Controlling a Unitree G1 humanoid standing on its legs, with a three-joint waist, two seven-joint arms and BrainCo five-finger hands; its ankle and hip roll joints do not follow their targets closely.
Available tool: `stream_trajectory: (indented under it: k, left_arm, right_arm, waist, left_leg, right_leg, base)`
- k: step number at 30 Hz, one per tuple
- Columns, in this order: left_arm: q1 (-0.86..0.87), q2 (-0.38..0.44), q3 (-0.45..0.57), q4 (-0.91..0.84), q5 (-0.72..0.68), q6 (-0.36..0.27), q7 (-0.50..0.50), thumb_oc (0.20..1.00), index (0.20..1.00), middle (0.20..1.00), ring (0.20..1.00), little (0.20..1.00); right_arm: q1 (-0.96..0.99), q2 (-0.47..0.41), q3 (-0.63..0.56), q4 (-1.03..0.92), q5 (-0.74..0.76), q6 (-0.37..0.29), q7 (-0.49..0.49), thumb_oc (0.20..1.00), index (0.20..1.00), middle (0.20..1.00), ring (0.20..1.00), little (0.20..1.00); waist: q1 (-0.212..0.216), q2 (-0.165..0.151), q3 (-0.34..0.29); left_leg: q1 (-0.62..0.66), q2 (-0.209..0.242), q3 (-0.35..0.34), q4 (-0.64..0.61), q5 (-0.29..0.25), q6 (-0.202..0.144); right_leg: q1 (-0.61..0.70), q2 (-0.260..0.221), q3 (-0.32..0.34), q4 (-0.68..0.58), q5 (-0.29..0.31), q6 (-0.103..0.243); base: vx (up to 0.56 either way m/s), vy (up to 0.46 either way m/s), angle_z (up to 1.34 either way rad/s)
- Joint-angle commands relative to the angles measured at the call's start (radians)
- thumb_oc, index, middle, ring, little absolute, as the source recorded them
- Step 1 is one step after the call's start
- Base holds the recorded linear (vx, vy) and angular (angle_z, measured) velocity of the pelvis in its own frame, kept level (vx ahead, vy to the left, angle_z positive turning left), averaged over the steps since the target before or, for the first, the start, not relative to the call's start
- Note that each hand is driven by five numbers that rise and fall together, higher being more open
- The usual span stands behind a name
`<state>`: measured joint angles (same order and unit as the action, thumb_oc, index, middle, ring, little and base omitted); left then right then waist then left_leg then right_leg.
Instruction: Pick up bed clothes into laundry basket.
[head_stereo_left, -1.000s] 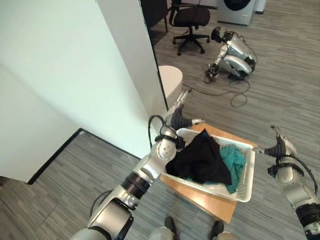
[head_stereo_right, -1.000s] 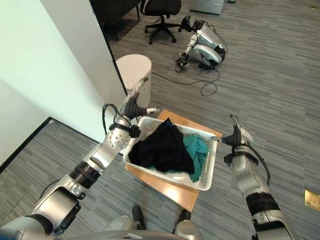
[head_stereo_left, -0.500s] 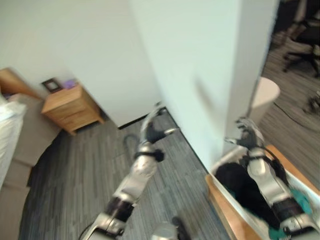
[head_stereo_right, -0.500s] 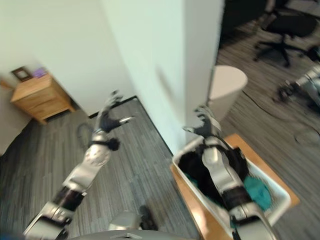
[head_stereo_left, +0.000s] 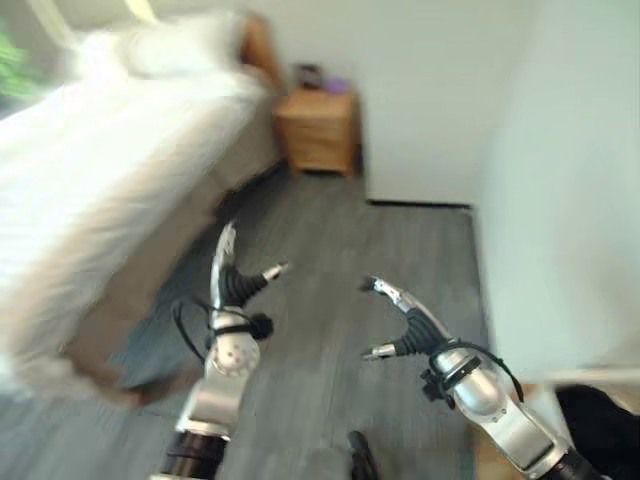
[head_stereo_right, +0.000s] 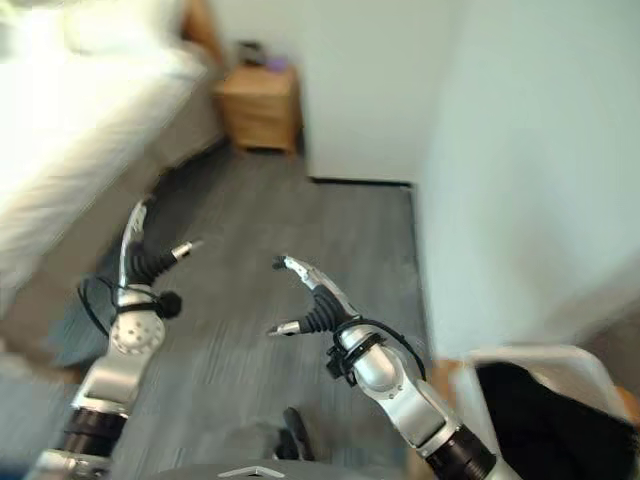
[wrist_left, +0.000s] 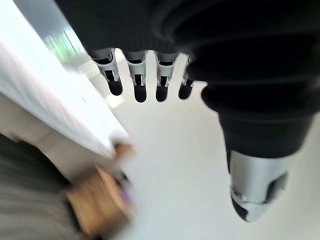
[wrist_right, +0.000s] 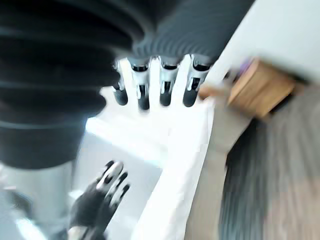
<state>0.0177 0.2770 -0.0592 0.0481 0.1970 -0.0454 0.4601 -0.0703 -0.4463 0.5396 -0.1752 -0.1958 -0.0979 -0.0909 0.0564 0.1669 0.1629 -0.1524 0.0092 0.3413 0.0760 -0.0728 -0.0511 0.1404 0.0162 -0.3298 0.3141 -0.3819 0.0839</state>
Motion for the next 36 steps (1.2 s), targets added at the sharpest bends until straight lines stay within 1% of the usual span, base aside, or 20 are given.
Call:
stream_trajectory:
  k: [1, 2, 4, 7, 8, 9, 10, 11, 13, 14, 16, 17, 19, 24, 27, 28, 30, 31, 32, 36]
  left_arm:
    - [-0.004, 0.179, -0.044, -0.078, -0.061, -0.092, -0.016, 1.000, 1.000, 1.000, 1.000, 1.000]
    - [-0.003, 0.180, -0.044, -0.079, -0.062, -0.092, -0.017, 1.000, 1.000, 1.000, 1.000, 1.000]
    - [0.075, 0.166, 0.029, -0.099, -0.077, -0.109, -0.021, 1.000, 1.000, 1.000, 1.000, 1.000]
    - [0.114, 0.147, 0.077, -0.124, -0.134, -0.119, -0.034, 1.000, 1.000, 1.000, 1.000, 1.000]
    - [0.123, 0.115, 0.105, -0.123, -0.210, -0.124, -0.049, 1.000, 1.000, 1.000, 1.000, 1.000]
    - [0.123, 0.114, 0.106, -0.123, -0.211, -0.123, -0.050, 1.000, 1.000, 1.000, 1.000, 1.000]
    - [0.121, 0.110, 0.128, -0.117, -0.311, -0.126, -0.084, 1.000, 1.000, 1.000, 1.000, 1.000]
    - [0.124, 0.112, 0.130, -0.114, -0.332, -0.127, -0.102, 1.000, 1.000, 1.000, 1.000, 1.000]
    - [0.133, 0.113, 0.129, -0.116, -0.347, -0.127, -0.121, 1.000, 1.000, 1.000, 1.000, 1.000]
    - [0.129, 0.113, 0.119, -0.116, -0.351, -0.130, -0.136, 1.000, 1.000, 1.000, 1.000, 1.000]
    - [0.117, 0.117, 0.107, -0.122, -0.358, -0.129, -0.142, 1.000, 1.000, 1.000, 1.000, 1.000]
    - [0.114, 0.120, 0.093, -0.137, -0.358, -0.125, -0.146, 1.000, 1.000, 1.000, 1.000, 1.000]
    - [0.130, 0.111, 0.074, -0.157, -0.345, -0.114, -0.188, 1.000, 1.000, 1.000, 1.000, 1.000]
    - [0.125, 0.108, 0.015, -0.166, -0.328, -0.120, -0.224, 1.000, 1.000, 1.000, 1.000, 1.000]
    - [0.106, 0.127, -0.015, -0.161, -0.295, -0.121, -0.218, 1.000, 1.000, 1.000, 1.000, 1.000]
    - [0.087, 0.143, -0.031, -0.155, -0.288, -0.123, -0.207, 1.000, 1.000, 1.000, 1.000, 1.000]
    - [0.063, 0.158, -0.050, -0.137, -0.279, -0.124, -0.207, 1.000, 1.000, 1.000, 1.000, 1.000]
    - [0.061, 0.159, -0.051, -0.135, -0.280, -0.125, -0.206, 1.000, 1.000, 1.000, 1.000, 1.000]
    - [0.058, 0.166, -0.054, -0.122, -0.304, -0.137, -0.211, 1.000, 1.000, 1.000, 1.000, 1.000]
    - [0.071, 0.145, -0.041, -0.099, -0.305, -0.147, -0.221, 1.000, 1.000, 1.000, 1.000, 1.000]
  right_arm:
    - [-0.166, 0.106, -0.019, 0.029, 0.032, -0.033, -0.007, 1.000, 1.000, 1.000, 1.000, 1.000]
    - [-0.167, 0.107, -0.019, 0.029, 0.032, -0.033, -0.007, 1.000, 1.000, 1.000, 1.000, 1.000]
    - [-0.210, 0.119, -0.004, 0.029, 0.030, -0.031, 0.009, 1.000, 1.000, 1.000, 1.000, 1.000]
    - [-0.229, 0.122, -0.005, 0.047, 0.040, -0.027, 0.004, 1.000, 1.000, 1.000, 1.000, 1.000]
    - [-0.236, 0.110, -0.026, 0.056, 0.031, -0.028, -0.008, 1.000, 1.000, 1.000, 1.000, 1.000]
    - [-0.237, 0.110, -0.025, 0.057, 0.031, -0.029, -0.008, 1.000, 1.000, 1.000, 1.000, 1.000]
    - [-0.229, 0.085, -0.057, 0.069, 0.009, -0.009, -0.017, 1.000, 1.000, 1.000, 1.000, 1.000]
    - [-0.213, 0.074, -0.079, 0.062, 0.006, -0.003, -0.023, 1.000, 1.000, 1.000, 1.000, 1.000]
    - [-0.194, 0.063, -0.104, 0.044, 0.007, 0.002, -0.024, 1.000, 1.000, 1.000, 1.000, 1.000]
    - [-0.161, 0.040, -0.148, 0.033, 0.011, 0.000, -0.028, 1.000, 1.000, 1.000, 1.000, 1.000]
    - [-0.137, 0.026, -0.174, 0.032, 0.019, -0.002, -0.030, 1.000, 1.000, 1.000, 1.000, 1.000]
    - [-0.102, 0.022, -0.202, 0.032, 0.033, -0.004, -0.033, 1.000, 1.000, 1.000, 1.000, 1.000]
    - [-0.049, 0.016, -0.253, 0.018, 0.038, -0.002, -0.037, 1.000, 1.000, 1.000, 1.000, 1.000]
    - [0.005, 0.035, -0.307, 0.057, 0.065, -0.025, -0.056, 1.000, 1.000, 1.000, 1.000, 1.000]
    - [0.000, 0.042, -0.309, 0.080, 0.072, -0.031, -0.062, 1.000, 1.000, 1.000, 1.000, 1.000]
    - [-0.006, 0.053, -0.310, 0.093, 0.077, -0.035, -0.074, 1.000, 1.000, 1.000, 1.000, 1.000]
    - [-0.005, 0.053, -0.316, 0.095, 0.082, -0.040, -0.090, 1.000, 1.000, 1.000, 1.000, 1.000]
    - [-0.006, 0.053, -0.316, 0.096, 0.082, -0.040, -0.090, 1.000, 1.000, 1.000, 1.000, 1.000]
    - [0.004, 0.057, -0.314, 0.092, 0.107, -0.041, -0.096, 1.000, 1.000, 1.000, 1.000, 1.000]
    - [-0.003, 0.062, -0.300, 0.103, 0.105, -0.035, -0.089, 1.000, 1.000, 1.000, 1.000, 1.000]
  waist:
    - [0.041, -0.149, 0.008]
    - [0.038, -0.150, 0.008]
    - [0.090, -0.155, -0.011]
    - [0.105, -0.157, -0.010]
    - [0.088, -0.172, 0.002]
    - [0.088, -0.173, 0.000]
    - [0.050, -0.191, -0.001]
    - [0.033, -0.203, 0.001]
    - [0.028, -0.211, 0.007]
    - [0.017, -0.232, 0.007]
    - [0.003, -0.238, 0.001]
    - [-0.035, -0.221, -0.020]
    - [-0.070, -0.194, -0.043]
    - [-0.103, -0.180, -0.059]
    - [-0.121, -0.182, -0.044]
    - [-0.145, -0.179, -0.032]
    - [-0.166, -0.187, -0.040]
    - [-0.165, -0.186, -0.042]
    - [-0.169, -0.200, -0.046]
    - [-0.145, -0.204, -0.074]
  left_leg:
    - [0.135, 0.147, -0.161, -0.163, 0.182, -0.040]
    - [0.135, 0.146, -0.165, -0.163, 0.183, -0.040]
    - [0.147, 0.151, -0.166, -0.163, 0.204, -0.069]
    - [0.130, 0.179, -0.135, -0.157, 0.245, -0.094]
    - [0.127, 0.243, 0.070, -0.115, 0.268, -0.111]
    - [0.131, 0.241, 0.070, -0.118, 0.261, -0.115]
    - [0.167, 0.320, 0.327, -0.033, 0.232, -0.086]
    - [0.183, 0.331, 0.398, 0.041, 0.190, -0.076]
    - [0.174, 0.340, 0.407, 0.150, 0.141, -0.076]
    - [0.186, 0.371, 0.442, 0.319, 0.111, -0.090]
    - [0.209, 0.411, 0.464, 0.362, 0.109, -0.091]
    - [0.305, 0.451, 0.489, 0.286, 0.090, -0.101]
    - [0.365, 0.356, 0.450, 0.098, 0.031, -0.092]
    - [0.405, 0.275, 0.418, -0.109, 0.073, -0.061]
    - [0.420, 0.248, 0.407, -0.145, 0.060, -0.047]
    - [0.408, 0.256, 0.407, -0.149, 0.065, -0.035]
    - [0.387, 0.258, 0.359, -0.159, 0.057, -0.044]
    - [0.385, 0.260, 0.360, -0.158, 0.058, -0.044]
    - [0.359, 0.260, 0.312, -0.154, 0.064, -0.053]
    - [0.370, 0.256, 0.324, -0.149, 0.078, -0.060]
  right_leg:
    - [-0.048, -0.116, 0.274, -0.252, 0.268, 0.039]
    - [-0.045, -0.116, 0.271, -0.257, 0.270, 0.039]
    - [0.033, -0.143, 0.150, -0.371, 0.323, 0.043]
    - [0.051, -0.139, 0.120, -0.401, 0.319, 0.049]
    - [0.059, -0.167, 0.035, -0.401, 0.326, 0.062]
    - [0.061, -0.168, 0.036, -0.401, 0.320, 0.063]
    - [0.046, -0.186, -0.058, -0.401, 0.341, 0.048]
    - [0.045, -0.192, -0.091, -0.401, 0.340, 0.030]
    - [0.054, -0.196, -0.114, -0.401, 0.338, 0.016]
    - [0.069, -0.211, -0.166, -0.401, 0.340, -0.001]
    - [0.073, -0.216, -0.202, -0.401, 0.340, -0.004]
    - [0.069, -0.217, -0.255, -0.394, 0.338, 0.002]
    - [0.088, -0.219, -0.305, -0.386, 0.349, 0.020]
    - [0.043, -0.275, -0.372, -0.233, 0.387, 0.047]
    - [-0.039, -0.339, -0.342, -0.077, 0.405, 0.096]
    - [-0.100, -0.351, -0.288, 0.007, 0.419, 0.108]
    - [-0.158, -0.326, -0.157, -0.053, 0.371, 0.096]
    - [-0.159, -0.324, -0.158, -0.057, 0.372, 0.095]
    - [-0.118, -0.303, -0.083, -0.200, 0.346, 0.080]
    - [-0.046, -0.291, -0.114, -0.311, 0.387, 0.080]
  base:
    - [0.02, -0.183, 3.07]
    - [0.08, -0.244, 2.81]
    - [0.09, -0.178, 2.10]
    - [0.00, -0.090, 0.98]
    - [-0.05, -0.047, 0.40]
    - [-0.23, -0.165, 1.29]
    - [-0.23, -0.216, 1.45]
    - [-0.29, -0.279, 2.34]
    - [-0.10, -0.177, 1.72]
    - [-0.06, -0.144, 1.07]
    - [-0.08, -0.039, 1.18]
    - [-0.11, 0.112, 1.18]
    - [-0.10, 0.174, 1.11]
    - [-0.01, 0.202, 0.97]
    - [-0.01, 0.195, 0.41]
    - [-0.09, 0.063, 0.44]
    - [-0.08, -0.025, 0.52]
    - [-0.07, -0.088, 0.55]
    - [-0.03, -0.061, 0.42]
    - [0.03, -0.055, 0.16]
